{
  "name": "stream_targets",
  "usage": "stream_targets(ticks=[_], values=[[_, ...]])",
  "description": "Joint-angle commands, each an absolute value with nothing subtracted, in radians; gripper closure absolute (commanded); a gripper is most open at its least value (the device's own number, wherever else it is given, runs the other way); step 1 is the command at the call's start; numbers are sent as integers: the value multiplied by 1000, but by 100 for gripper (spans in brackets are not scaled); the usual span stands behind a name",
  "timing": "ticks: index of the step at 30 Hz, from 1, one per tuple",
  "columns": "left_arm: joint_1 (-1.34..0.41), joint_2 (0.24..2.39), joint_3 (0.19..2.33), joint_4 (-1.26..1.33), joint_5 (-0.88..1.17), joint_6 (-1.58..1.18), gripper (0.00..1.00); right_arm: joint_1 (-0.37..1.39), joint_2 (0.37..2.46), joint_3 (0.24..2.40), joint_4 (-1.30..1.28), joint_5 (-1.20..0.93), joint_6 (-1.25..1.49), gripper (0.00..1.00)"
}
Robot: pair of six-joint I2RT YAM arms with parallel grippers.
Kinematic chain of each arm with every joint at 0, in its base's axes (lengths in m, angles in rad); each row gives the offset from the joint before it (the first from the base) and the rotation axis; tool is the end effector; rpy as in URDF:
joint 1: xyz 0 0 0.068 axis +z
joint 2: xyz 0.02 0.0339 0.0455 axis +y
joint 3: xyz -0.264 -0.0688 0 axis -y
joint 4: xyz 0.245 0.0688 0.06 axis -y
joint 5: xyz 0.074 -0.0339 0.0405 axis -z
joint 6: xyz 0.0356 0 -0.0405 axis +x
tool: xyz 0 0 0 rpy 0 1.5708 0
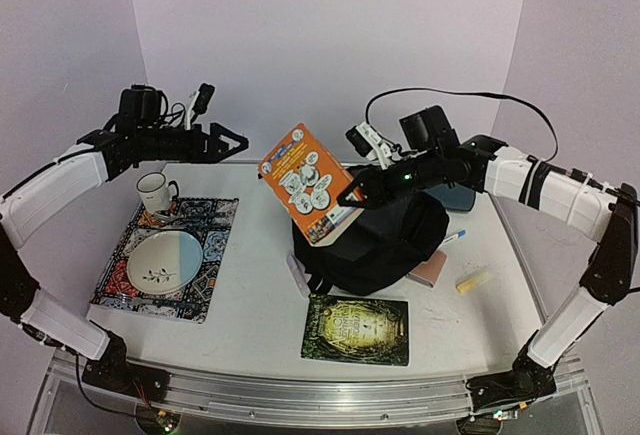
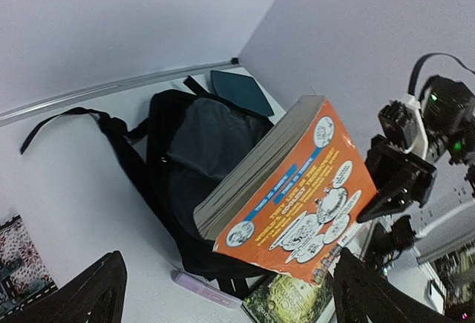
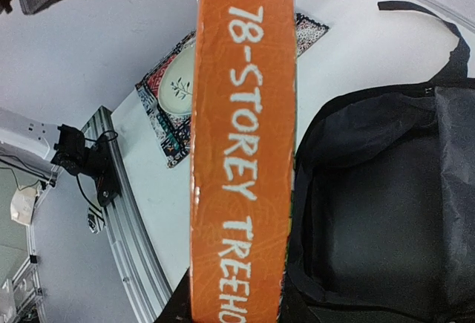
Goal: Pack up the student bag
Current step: Pass from the right arm to the left
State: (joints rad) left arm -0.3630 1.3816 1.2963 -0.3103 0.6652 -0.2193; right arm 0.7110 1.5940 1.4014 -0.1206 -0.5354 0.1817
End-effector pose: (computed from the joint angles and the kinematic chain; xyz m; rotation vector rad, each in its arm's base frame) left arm 0.2855 -0.1319 0.3724 0.5930 1.9306 -1.0276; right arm 0.2743 0.2602 0.3572 -0.8880 1.7854 1.0977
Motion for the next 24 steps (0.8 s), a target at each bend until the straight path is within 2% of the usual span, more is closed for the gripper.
stream_targets(ticks=[1,10,24], values=[[-363,1469,1437,-399,862,-96,1,706,1548,1456,-143,-682,-1,100],[-378,1581,1516,-461,1100,-33,4,701,1618,1576,-258,-747,-169,100],[-432,1566,1524,-564,1221,121,10,702,1702,1717,-388,-779,-324,100]])
